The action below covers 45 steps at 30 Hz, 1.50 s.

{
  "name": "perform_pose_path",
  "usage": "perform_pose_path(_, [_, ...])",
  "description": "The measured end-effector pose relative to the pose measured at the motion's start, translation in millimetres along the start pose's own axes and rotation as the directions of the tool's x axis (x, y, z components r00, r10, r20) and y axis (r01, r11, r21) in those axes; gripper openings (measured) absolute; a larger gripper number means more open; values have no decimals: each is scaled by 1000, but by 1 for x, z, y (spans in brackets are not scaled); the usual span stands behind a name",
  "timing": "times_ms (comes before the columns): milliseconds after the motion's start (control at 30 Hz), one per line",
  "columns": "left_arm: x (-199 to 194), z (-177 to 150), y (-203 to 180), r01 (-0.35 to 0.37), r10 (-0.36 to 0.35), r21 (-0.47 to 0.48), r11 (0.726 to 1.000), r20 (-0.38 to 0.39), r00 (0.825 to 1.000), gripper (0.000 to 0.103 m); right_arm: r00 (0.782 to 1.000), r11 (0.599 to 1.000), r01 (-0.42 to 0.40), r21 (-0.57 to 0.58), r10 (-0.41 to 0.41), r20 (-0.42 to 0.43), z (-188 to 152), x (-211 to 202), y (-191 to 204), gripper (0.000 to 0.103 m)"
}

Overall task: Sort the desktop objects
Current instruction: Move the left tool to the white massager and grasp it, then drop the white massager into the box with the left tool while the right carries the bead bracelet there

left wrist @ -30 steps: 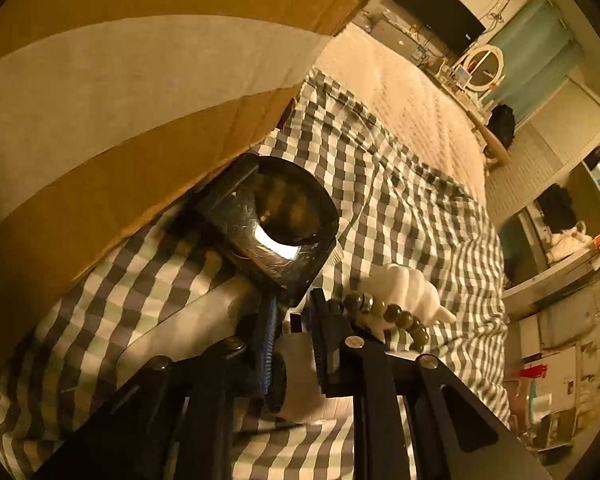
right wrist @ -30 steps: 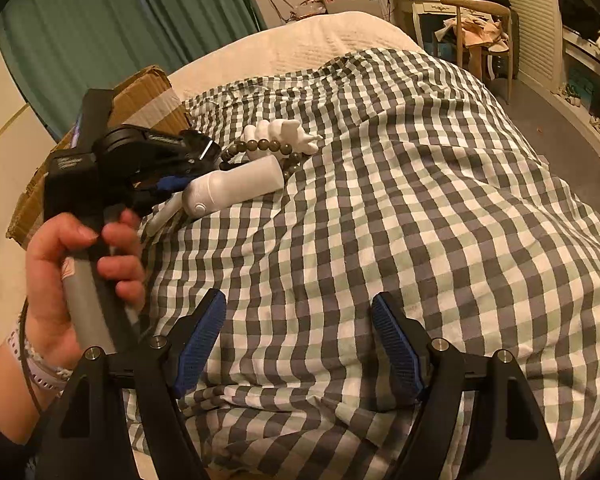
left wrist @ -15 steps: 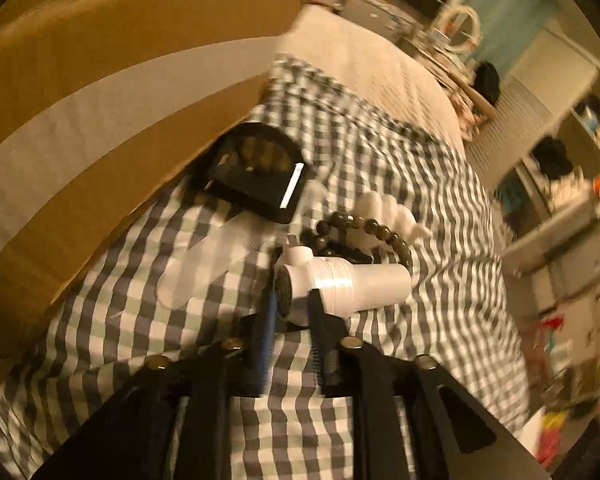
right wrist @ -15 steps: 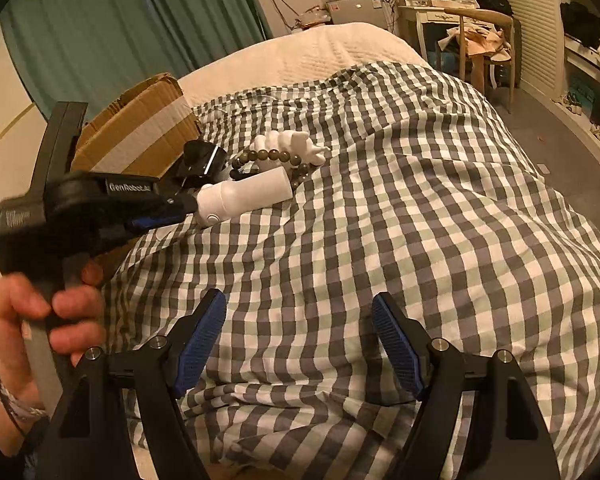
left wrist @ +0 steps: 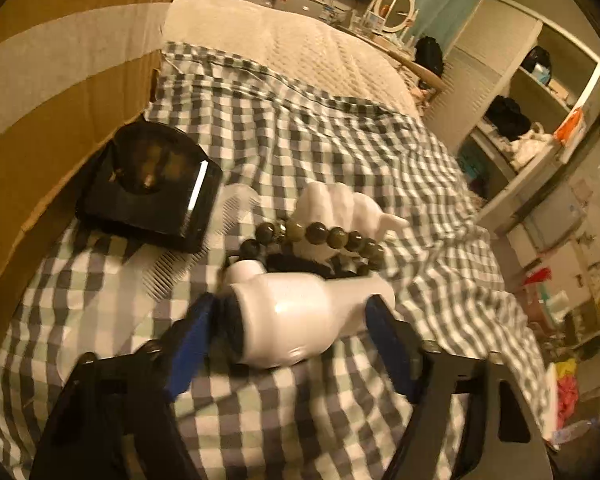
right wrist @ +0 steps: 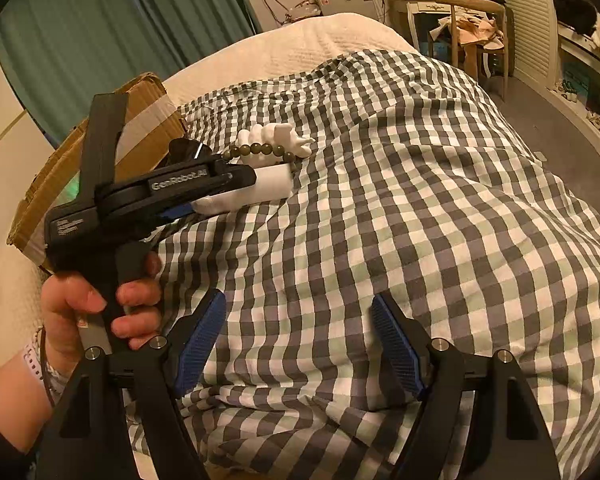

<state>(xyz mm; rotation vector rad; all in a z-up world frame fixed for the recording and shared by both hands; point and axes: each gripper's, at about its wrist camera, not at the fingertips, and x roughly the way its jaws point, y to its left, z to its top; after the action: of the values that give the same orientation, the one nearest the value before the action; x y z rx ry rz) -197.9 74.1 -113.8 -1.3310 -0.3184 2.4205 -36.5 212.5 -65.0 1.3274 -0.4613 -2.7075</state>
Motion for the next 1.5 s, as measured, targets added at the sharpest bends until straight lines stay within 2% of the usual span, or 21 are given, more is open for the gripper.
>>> perform_pose_path(133, [-11, -5, -7, 12, -12, -5, 1000, -19, 1000, 62, 1000, 1000, 1, 0, -1, 5, 0, -3, 0, 75])
perform_pose_path(300, [-32, -10, -25, 6, -6, 25, 1000, 9, 1000, 60, 999, 1000, 12, 5, -12, 31, 4, -12, -4, 75])
perform_pose_path(400, [-51, -11, -27, -51, 49, 55, 997, 25, 998, 58, 999, 1000, 7, 14, -8, 45, 6, -17, -8, 75])
perform_pose_path(500, [-75, -6, -27, -152, 147, 99, 983, 53, 988, 57, 999, 1000, -1, 15, 1, 51, 7, -19, -10, 75])
perform_pose_path(533, [-87, -6, -22, -171, 166, 87, 981, 56, 985, 57, 999, 1000, -7, 14, 6, 50, 6, -19, -10, 75])
perform_pose_path(633, [-110, -16, -4, -161, 159, 41, 986, 43, 986, 57, 999, 1000, -14, 13, 14, 40, 6, -17, -10, 75])
perform_pose_path(733, [-125, -24, 3, -211, 209, 40, 977, 53, 976, 57, 997, 999, -41, 18, 40, 59, 13, -17, -8, 75])
perform_pose_path(833, [-135, -24, 2, -232, 227, 53, 971, 82, 970, 57, 996, 999, -36, -37, 39, 84, 33, -14, 4, 75])
perform_pose_path(967, [-138, -22, 1, -212, 205, 59, 975, 114, 972, 57, 995, 991, 11, -132, 2, 104, 62, 7, 20, 75])
perform_pose_path(1167, [-124, -17, 11, -195, 194, 19, 981, 68, 979, 57, 999, 985, 25, -170, -20, 30, 95, 70, 24, 74])
perform_pose_path(1267, [-119, -14, 13, -192, 191, 7, 981, 63, 980, 57, 1000, 989, 10, -149, -13, -20, 107, 100, 20, 66])
perform_pose_path(1300, [-118, -13, 13, -192, 191, 6, 981, 68, 979, 57, 999, 988, 21, -153, -26, -34, 108, 108, 22, 55])
perform_pose_path(1333, [-118, -12, 13, -198, 196, 10, 980, 75, 978, 57, 998, 987, 27, -160, -35, -43, 108, 113, 24, 35])
perform_pose_path(1400, [-115, -11, 12, -215, 213, 18, 976, 85, 973, 57, 997, 979, 46, -199, -57, -46, 103, 116, 34, 11])
perform_pose_path(1500, [-112, -9, 12, -214, 211, 28, 976, 91, 973, 57, 999, 971, 31, -236, -34, -7, 96, 99, 44, 11])
